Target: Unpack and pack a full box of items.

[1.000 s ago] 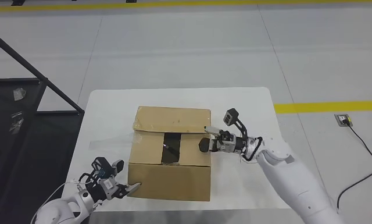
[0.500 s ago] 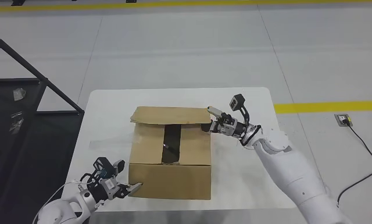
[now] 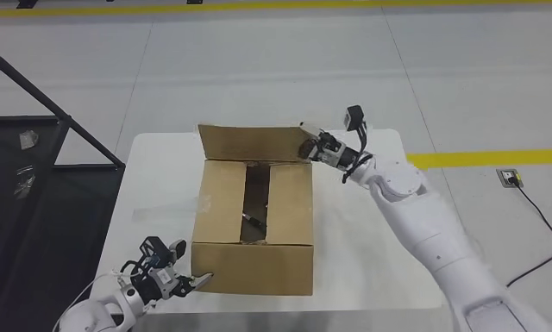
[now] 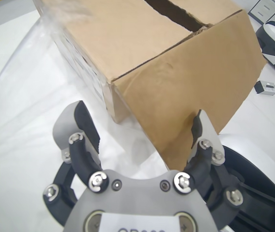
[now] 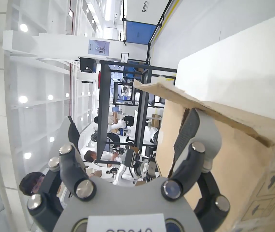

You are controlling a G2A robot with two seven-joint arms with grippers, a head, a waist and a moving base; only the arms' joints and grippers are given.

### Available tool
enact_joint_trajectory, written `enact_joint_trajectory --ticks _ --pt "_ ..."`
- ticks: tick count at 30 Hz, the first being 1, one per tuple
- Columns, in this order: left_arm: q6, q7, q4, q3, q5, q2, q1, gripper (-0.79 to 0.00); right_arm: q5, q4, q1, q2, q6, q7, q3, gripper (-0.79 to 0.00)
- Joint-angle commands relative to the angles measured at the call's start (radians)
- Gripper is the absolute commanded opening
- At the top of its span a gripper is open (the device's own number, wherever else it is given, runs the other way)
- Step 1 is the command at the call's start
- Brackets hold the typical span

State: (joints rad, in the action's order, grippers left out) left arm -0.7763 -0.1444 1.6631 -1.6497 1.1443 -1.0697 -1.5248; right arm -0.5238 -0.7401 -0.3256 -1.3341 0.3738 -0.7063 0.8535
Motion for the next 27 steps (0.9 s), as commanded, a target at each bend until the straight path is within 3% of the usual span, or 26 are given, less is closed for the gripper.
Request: enact_joint_trajectory --ticks 1,11,19,24,27 --pt "0.006 0.007 -0.002 0.000 0.002 0.001 -0.007 0.000 0.011 0.055 0.029 -0.022 0.036 0.026 -0.024 0.000" --pt "0.027 0.026 -0.016 0.011 0.014 0.004 -0.031 0.000 0.159 0.273 0.106 -0.128 0.168 0.242 -0.136 0.000" --pt "0.032 0.036 -0.023 0.011 0.018 0.007 -0.041 0.000 0.401 0.363 0.123 -0.201 0.073 0.497 -0.234 0.000" --pt "0.035 0.042 -0.018 0.002 0.016 0.011 -0.045 0.000 0.391 0.386 0.123 -0.220 0.160 0.510 -0.220 0.000" --pt "0.030 0.061 -0.003 -0.014 0.004 0.013 -0.056 0.000 0.345 0.370 0.116 -0.222 0.251 0.445 -0.195 0.000"
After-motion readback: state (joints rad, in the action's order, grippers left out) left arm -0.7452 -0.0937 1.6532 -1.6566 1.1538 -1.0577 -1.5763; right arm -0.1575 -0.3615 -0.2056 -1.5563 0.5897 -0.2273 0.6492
